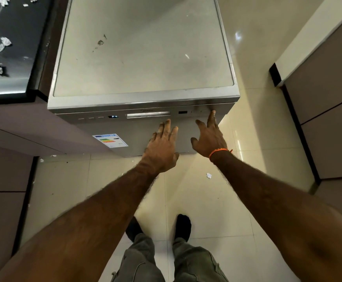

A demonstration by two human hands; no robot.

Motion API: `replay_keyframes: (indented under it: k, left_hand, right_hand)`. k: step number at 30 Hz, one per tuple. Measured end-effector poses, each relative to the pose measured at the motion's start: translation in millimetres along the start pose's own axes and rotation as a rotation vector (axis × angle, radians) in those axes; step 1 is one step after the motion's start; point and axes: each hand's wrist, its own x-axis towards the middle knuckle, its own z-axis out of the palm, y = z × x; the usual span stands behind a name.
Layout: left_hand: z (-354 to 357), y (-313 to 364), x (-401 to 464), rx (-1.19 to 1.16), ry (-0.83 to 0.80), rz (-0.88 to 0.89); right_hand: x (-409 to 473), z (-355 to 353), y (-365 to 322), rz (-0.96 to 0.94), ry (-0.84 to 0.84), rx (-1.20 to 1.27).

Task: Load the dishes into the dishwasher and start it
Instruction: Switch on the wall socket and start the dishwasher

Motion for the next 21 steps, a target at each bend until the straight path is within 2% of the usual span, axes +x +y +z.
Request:
replay_keyframes:
  k: [2,5,10,12,17,21]
  left_hand:
    - [-2,-1,1,-0.002,-0.005,-0.010]
    - [-4,-3,0,0.022,0.006,-0.011]
    - [-6,-7,-9,0.025,0.018,-0.034]
    - [-7,-6,-12,0.023,0.011,-0.041]
    - [-7,-5,-20,0.005,0.022,-0.056]
    - [-14,-10,-30,-0.012,0.043,-0.076]
  right_hand:
    - [4,-1,-4,0.001,-0.036,0.044]
    - [1,5,7,-0.039,-0.058,-0.015]
    - [-10,4,17,-0.002,0.069,-0.083]
    - [-12,0,12,0.007,0.069,-0.091]
    - [-13,-5,4,-0.048,0.016,-0.150]
    - [-18,-15,-16,-0.162,0.001,-0.137]
